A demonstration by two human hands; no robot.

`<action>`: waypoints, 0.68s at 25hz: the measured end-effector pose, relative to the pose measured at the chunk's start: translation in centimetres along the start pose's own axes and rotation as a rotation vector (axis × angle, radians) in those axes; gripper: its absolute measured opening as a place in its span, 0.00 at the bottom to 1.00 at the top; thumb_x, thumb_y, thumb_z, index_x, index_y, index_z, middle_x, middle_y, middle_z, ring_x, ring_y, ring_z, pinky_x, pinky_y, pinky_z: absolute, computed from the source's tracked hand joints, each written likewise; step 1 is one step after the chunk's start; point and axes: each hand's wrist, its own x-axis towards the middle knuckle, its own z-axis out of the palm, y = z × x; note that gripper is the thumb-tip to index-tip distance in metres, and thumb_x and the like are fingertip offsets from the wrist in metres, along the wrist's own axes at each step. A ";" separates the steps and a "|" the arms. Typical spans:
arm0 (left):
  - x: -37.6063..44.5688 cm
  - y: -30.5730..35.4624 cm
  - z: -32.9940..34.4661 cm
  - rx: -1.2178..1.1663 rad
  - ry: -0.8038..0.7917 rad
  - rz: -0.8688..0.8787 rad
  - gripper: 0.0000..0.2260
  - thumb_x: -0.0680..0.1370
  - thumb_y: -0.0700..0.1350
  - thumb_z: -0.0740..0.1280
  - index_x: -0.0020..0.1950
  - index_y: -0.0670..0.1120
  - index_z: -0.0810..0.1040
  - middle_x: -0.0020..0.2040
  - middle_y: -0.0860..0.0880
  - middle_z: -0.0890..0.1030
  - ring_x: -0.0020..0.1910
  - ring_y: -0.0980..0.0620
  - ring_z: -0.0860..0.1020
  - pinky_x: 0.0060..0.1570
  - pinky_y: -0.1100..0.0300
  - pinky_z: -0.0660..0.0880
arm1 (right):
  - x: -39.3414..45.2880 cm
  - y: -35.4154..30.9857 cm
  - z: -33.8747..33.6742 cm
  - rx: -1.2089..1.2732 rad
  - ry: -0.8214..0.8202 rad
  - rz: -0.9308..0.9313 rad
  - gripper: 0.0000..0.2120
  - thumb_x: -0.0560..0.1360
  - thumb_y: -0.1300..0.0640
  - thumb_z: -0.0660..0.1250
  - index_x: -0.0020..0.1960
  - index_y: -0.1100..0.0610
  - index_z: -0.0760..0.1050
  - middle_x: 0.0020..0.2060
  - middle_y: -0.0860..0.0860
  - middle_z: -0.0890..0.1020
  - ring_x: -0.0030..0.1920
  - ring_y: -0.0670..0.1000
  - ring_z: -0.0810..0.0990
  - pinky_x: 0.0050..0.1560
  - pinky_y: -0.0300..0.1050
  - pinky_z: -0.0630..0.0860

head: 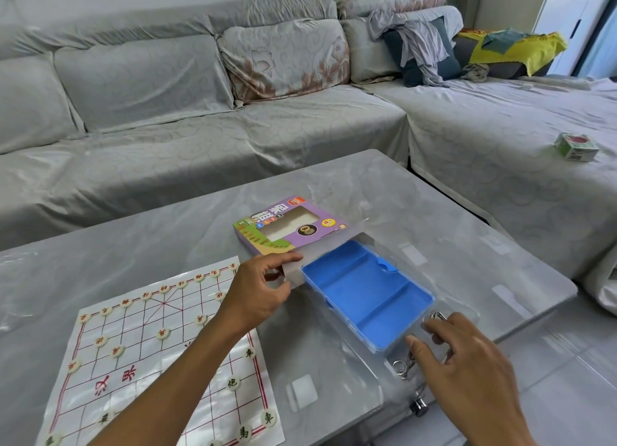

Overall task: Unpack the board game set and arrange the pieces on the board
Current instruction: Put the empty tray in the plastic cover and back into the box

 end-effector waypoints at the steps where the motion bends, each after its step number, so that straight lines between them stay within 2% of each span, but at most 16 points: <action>1: -0.1 0.2 0.3 -0.001 0.006 0.014 0.21 0.73 0.35 0.71 0.59 0.58 0.80 0.60 0.59 0.79 0.57 0.63 0.76 0.54 0.72 0.74 | -0.1 -0.4 0.1 -0.038 -0.018 0.000 0.16 0.73 0.40 0.67 0.56 0.47 0.79 0.44 0.38 0.73 0.40 0.41 0.75 0.38 0.34 0.64; 3: -0.4 0.6 1.0 0.010 -0.001 0.036 0.24 0.73 0.35 0.70 0.57 0.63 0.78 0.57 0.65 0.76 0.56 0.67 0.75 0.55 0.72 0.74 | -0.2 -1.1 0.3 -0.070 -0.051 0.015 0.17 0.74 0.38 0.65 0.58 0.46 0.78 0.45 0.37 0.71 0.42 0.41 0.74 0.37 0.30 0.61; 5: -0.9 0.7 1.6 0.047 -0.014 0.057 0.26 0.72 0.34 0.69 0.56 0.65 0.77 0.55 0.67 0.76 0.56 0.66 0.76 0.56 0.71 0.74 | -0.1 -1.6 0.7 -0.057 -0.046 0.019 0.16 0.74 0.38 0.65 0.56 0.46 0.78 0.44 0.37 0.71 0.41 0.42 0.74 0.38 0.32 0.63; 9: -1.7 0.4 2.1 0.066 -0.002 0.046 0.25 0.72 0.34 0.69 0.56 0.64 0.78 0.54 0.57 0.79 0.53 0.64 0.77 0.56 0.70 0.74 | 0.9 -2.6 2.1 -0.006 -0.008 -0.001 0.13 0.75 0.42 0.66 0.53 0.49 0.77 0.44 0.40 0.74 0.40 0.45 0.75 0.42 0.39 0.67; 14: -2.7 0.7 2.2 0.098 -0.015 0.047 0.26 0.72 0.35 0.69 0.55 0.68 0.78 0.55 0.57 0.79 0.54 0.62 0.77 0.57 0.67 0.75 | 1.7 -3.8 3.8 0.126 -0.043 -0.068 0.06 0.76 0.46 0.64 0.49 0.48 0.71 0.46 0.41 0.74 0.38 0.44 0.75 0.40 0.37 0.65; 17: -3.2 1.0 2.2 0.099 -0.006 0.065 0.27 0.71 0.35 0.70 0.53 0.69 0.78 0.53 0.58 0.79 0.54 0.63 0.77 0.57 0.64 0.76 | 2.4 -4.4 4.9 0.255 -0.079 -0.161 0.05 0.74 0.50 0.67 0.47 0.47 0.71 0.47 0.41 0.72 0.41 0.43 0.75 0.43 0.37 0.69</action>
